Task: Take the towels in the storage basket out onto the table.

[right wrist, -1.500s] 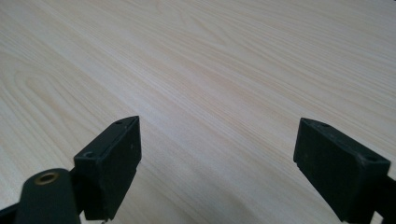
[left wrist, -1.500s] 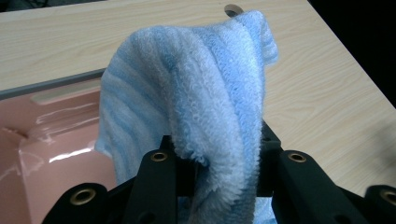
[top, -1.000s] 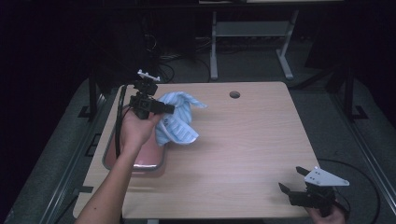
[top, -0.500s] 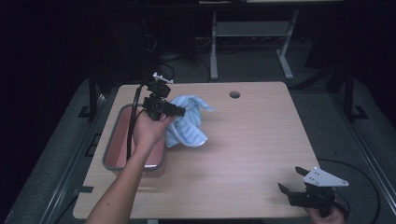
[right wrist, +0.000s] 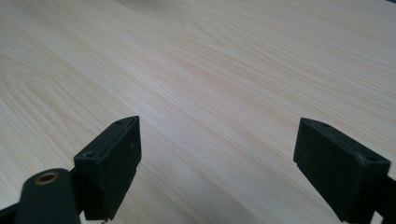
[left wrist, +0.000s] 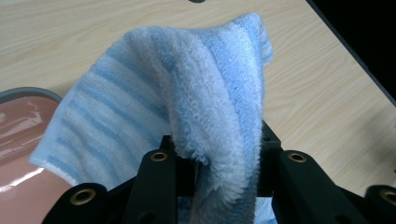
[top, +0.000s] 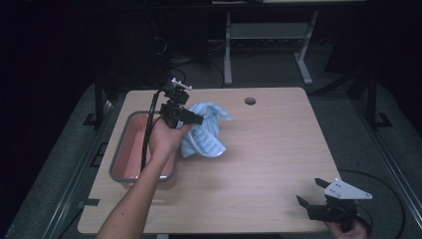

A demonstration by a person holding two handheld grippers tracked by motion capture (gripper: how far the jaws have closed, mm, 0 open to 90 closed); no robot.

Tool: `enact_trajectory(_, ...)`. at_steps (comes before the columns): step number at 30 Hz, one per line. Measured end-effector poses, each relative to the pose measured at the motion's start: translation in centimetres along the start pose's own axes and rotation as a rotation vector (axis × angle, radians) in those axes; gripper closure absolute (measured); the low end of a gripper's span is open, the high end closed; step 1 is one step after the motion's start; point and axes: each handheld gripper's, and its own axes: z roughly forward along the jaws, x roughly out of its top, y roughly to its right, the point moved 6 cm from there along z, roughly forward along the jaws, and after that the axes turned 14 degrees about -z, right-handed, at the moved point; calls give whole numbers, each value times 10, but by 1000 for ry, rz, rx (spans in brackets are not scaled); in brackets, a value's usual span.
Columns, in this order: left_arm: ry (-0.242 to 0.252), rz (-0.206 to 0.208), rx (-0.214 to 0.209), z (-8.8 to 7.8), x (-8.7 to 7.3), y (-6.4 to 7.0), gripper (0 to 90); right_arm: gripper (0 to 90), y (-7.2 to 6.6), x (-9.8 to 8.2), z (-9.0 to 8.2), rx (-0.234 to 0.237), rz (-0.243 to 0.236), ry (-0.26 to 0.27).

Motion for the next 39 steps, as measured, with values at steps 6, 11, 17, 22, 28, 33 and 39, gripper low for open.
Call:
enact_trajectory(6, -10, 5, -3, 6, 1, 4, 685, 145, 1, -1, -1, 2, -8, 0)
enact_trajectory(11, -14, 12, -15, 12, 2, 9, 685, 145, 1, -1, -1, 3, -3, 1)
enact_trajectory(17, -32, 30, -19, 22, 0, 17, 684, 145, 0, -1, -1, 3, 1, 3)
enact_trajectory(22, -40, 40, -30, 29, 0, 24, 685, 145, 0, -1, -1, 4, -8, 3)
enact_trajectory(28, -53, 53, -48, 39, 0, 36, 685, 145, 0, 0, -1, 1, -2, 8)
enact_trajectory(33, -61, 70, -64, 48, 0, 47, 684, 144, 0, 0, -2, 4, 1, 8)
enact_trajectory(39, -87, 85, -80, 63, -3, 59, 685, 145, 0, 0, -2, 3, 6, 10)
